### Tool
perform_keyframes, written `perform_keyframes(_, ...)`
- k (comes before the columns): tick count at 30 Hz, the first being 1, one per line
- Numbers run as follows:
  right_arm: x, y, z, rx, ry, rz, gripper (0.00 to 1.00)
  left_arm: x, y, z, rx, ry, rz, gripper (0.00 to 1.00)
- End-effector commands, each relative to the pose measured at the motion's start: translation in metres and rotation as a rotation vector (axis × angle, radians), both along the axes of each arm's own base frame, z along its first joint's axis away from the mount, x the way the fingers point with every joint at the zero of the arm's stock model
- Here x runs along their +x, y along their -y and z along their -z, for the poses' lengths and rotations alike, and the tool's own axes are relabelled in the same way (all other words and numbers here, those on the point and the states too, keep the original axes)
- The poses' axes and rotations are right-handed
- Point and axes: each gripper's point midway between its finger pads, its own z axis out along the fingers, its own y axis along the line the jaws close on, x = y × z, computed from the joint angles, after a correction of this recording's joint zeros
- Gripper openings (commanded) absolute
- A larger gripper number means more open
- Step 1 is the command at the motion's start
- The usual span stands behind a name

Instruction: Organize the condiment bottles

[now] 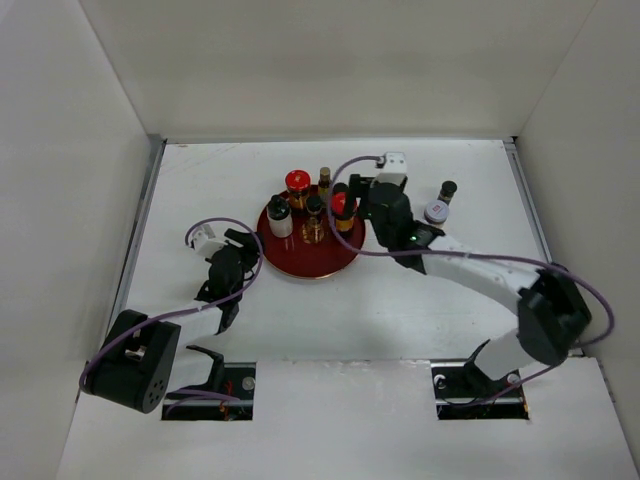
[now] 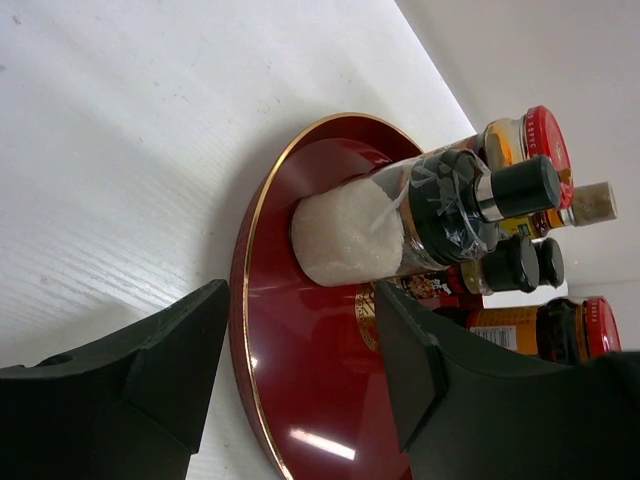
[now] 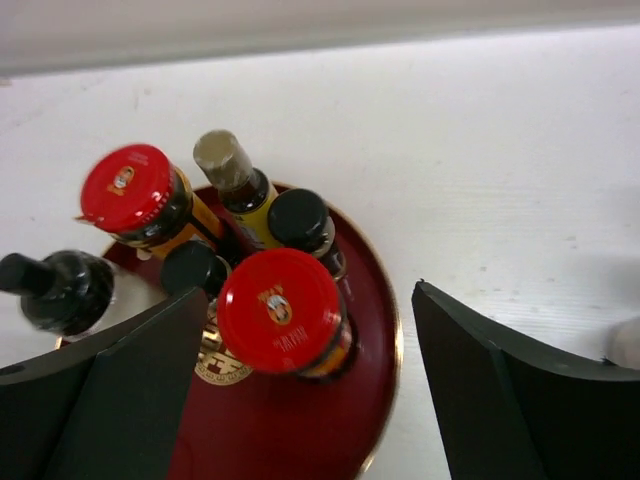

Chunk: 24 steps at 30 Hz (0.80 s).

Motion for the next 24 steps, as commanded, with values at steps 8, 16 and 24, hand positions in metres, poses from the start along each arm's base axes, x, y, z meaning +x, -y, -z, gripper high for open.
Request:
perform_keyframes(8,-0.045,0.159,0.027,-0.031,-0.071,0.350,0.49,0.011,0.001,-0.029,-0.026,0.091,-0.009,0.59)
perform_keyframes(16,-0.026,0.151,0.081,-0.060,-0.202,0.324,0.99,0.012,0.002,-0.028,-0.025,0.086,-0.005,0.60)
perform_keyframes(24,-0.003,0.147,0.106,-0.043,-0.235,0.343,0.85,0.012,0.003,-0.026,-0.028,0.080,-0.002,0.60)
